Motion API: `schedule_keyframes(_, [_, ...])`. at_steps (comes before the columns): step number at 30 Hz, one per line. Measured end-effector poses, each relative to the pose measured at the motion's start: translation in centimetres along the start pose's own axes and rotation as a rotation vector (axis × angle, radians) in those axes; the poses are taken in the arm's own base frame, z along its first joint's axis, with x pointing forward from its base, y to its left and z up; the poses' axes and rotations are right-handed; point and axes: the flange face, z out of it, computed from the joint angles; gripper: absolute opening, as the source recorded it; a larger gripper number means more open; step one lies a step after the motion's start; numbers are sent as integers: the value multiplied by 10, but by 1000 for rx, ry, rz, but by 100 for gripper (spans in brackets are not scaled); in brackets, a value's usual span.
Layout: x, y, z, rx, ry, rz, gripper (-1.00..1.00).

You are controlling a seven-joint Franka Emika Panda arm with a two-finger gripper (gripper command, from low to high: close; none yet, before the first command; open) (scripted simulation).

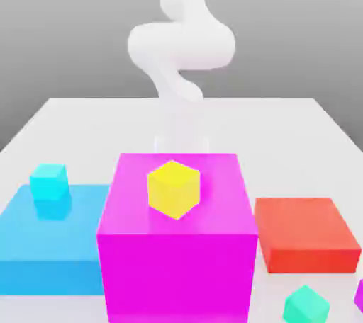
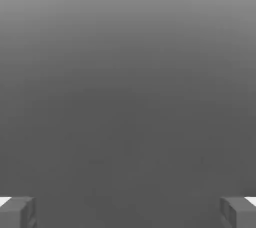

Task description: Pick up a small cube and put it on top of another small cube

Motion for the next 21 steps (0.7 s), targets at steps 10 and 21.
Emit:
schedule_keyframes(10, [-59, -29, 177, -146, -209, -186, 0])
schedule_keyframes(21, [-188, -15, 342, -266, -462, -404, 0])
